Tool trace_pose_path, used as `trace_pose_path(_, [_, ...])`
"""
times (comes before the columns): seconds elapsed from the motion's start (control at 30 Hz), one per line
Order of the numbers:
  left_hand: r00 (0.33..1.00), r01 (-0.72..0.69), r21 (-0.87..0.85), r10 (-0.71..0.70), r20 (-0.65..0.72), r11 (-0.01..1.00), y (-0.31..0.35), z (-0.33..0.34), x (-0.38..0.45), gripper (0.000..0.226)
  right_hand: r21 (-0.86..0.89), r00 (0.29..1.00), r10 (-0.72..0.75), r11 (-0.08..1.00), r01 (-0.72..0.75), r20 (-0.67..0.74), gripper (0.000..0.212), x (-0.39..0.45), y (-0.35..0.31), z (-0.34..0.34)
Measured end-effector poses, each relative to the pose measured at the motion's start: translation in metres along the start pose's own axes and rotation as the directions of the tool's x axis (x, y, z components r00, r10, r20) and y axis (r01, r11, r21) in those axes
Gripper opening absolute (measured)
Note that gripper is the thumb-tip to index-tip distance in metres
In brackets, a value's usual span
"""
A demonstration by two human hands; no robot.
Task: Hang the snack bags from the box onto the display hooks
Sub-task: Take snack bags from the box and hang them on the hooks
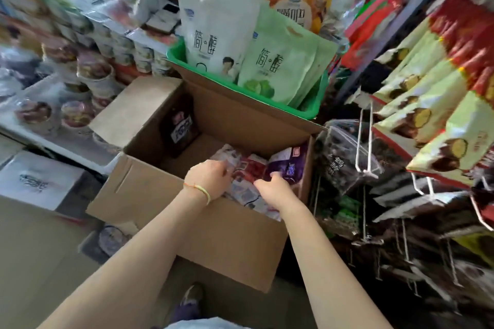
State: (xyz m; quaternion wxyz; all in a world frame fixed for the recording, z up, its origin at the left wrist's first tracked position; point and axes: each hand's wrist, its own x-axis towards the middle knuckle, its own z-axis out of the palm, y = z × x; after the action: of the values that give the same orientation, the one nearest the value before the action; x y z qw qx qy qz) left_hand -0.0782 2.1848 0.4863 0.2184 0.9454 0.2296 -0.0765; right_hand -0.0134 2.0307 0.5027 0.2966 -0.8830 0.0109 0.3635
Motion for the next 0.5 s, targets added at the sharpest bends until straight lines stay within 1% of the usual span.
trace_pose_path(0.07, [0.999,-0.049,0.059,0.049,0.008,0.997,-0.004,0.006,0.002,0.033,-0.015,0.997,0.082,0.997,-0.082,-0.006,0.081,0.006,0.000,0.005])
trace_pose_path(0.13, [0.995,-0.098,0.102,0.098,0.008,0.990,-0.005,0.007,0.004,0.034,0.041,0.991,0.123,0.992,-0.121,-0.057,0.074,0.012,0.002,0.006])
trace_pose_path(0.17, [0.994,-0.106,0.108,0.105,0.020,0.988,-0.006,0.008,0.005,0.034,0.084,0.986,0.131,0.989,-0.123,-0.105,0.072,0.015,0.003,0.006])
trace_pose_path(0.23, [0.993,-0.115,0.113,0.111,0.041,0.987,-0.007,0.007,0.009,0.032,0.133,0.968,0.128,0.986,-0.101,-0.217,0.066,0.020,0.004,0.007])
trace_pose_path(0.3, [0.992,-0.124,0.117,0.120,0.041,0.985,-0.008,0.008,0.009,0.033,0.148,0.952,0.111,0.986,-0.071,-0.284,0.063,0.021,0.004,0.012])
trace_pose_path(0.4, [0.990,-0.139,0.102,0.138,0.016,0.985,-0.008,0.008,0.008,0.035,0.185,0.945,0.047,0.983,0.014,-0.322,0.062,0.020,0.007,0.019])
trace_pose_path(0.5, [0.991,-0.133,0.058,0.134,-0.015,0.989,-0.011,0.010,0.010,0.029,0.249,0.948,-0.003,0.965,0.087,-0.319,0.063,0.016,0.005,0.020])
